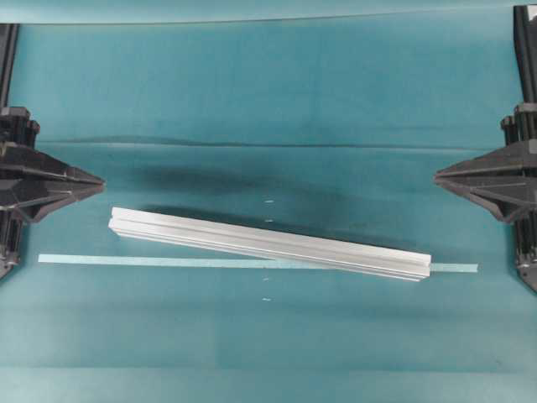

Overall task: Lift the metal rail with both hands.
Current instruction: 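Move both grippers down over the two ends of the silver rail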

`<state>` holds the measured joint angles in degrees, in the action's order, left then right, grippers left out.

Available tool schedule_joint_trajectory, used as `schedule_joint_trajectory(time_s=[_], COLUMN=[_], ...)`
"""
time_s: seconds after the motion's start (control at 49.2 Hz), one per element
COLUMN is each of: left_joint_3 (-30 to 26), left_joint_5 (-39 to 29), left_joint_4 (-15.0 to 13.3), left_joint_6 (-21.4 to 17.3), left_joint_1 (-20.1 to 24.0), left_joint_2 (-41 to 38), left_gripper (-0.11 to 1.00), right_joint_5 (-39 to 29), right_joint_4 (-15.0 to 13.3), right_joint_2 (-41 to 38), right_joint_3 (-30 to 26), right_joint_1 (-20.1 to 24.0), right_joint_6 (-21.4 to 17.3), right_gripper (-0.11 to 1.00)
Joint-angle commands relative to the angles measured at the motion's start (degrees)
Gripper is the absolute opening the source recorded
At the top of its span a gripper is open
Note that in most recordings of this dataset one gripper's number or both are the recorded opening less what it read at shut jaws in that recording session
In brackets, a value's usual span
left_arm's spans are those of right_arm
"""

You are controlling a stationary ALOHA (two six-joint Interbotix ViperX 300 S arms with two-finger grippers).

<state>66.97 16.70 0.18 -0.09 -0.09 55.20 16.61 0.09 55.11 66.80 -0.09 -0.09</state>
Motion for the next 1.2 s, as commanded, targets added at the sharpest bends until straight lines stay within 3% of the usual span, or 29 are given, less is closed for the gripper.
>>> schedule_joint_trajectory(time_s=[0.0, 0.061, 0.203, 0.345, 0.548, 0.711, 0.853, 1.178], left_joint_3=[-1.76, -2.81, -4.75, -8.17, -16.35, -22.50, -25.66, -31.90], left_joint_5=[-1.49, -3.16, -6.68, -14.94, -32.70, -44.56, -49.92, -58.45], left_joint_4=[0.62, 0.70, 0.79, 0.79, 1.05, 1.14, 1.14, 1.41], left_joint_6=[1.58, 1.93, 1.49, 1.49, 0.70, -2.72, -5.80, -7.12], left_joint_1=[-0.26, -0.26, -0.18, 0.88, 3.52, 3.96, 4.04, 4.13], left_joint_2=[-1.49, -2.11, -2.99, -5.01, -10.63, -16.26, -20.48, -29.18], left_gripper=[0.14, 0.09, -0.05, -0.05, -0.05, -0.05, -0.06, -0.06], right_joint_5=[0.35, -1.05, -6.86, -14.41, -29.44, -38.67, -43.77, -56.07], right_joint_4=[0.26, 1.93, 3.16, 3.43, 3.43, 3.43, 3.34, 2.64], right_joint_2=[-0.44, -0.44, -0.44, -0.88, -4.75, -9.40, -13.62, -23.55], right_joint_3=[-0.35, -0.44, -1.76, -5.10, -12.66, -16.52, -19.16, -24.70], right_joint_1=[0.18, 0.18, 0.18, -0.09, -0.70, -0.70, -0.70, -0.70], right_joint_6=[-0.44, -0.79, -2.81, -5.80, -9.23, -10.81, -11.07, -10.99], right_gripper=[0.14, 0.15, -0.01, -0.02, -0.02, -0.02, -0.02, -0.02])
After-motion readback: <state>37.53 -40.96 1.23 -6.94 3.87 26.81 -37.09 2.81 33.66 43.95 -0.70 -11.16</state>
